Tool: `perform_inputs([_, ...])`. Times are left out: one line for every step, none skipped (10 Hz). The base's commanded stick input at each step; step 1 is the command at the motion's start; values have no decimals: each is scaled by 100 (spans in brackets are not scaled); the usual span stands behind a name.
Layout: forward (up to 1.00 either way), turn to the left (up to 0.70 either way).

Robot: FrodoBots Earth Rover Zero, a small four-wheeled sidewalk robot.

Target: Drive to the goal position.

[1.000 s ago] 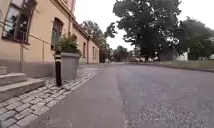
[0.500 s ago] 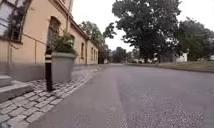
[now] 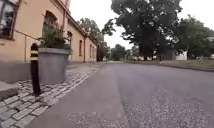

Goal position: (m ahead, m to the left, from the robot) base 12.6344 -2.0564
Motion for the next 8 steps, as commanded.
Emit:
perform_inputs([70, 4])
perform_inputs([70, 4])
perform_inputs([70, 4])
perform_inputs([70, 4])
perform_inputs([70, 4])
perform_inputs([70, 4])
perform_inputs([70, 4])
perform_inputs([70, 4])
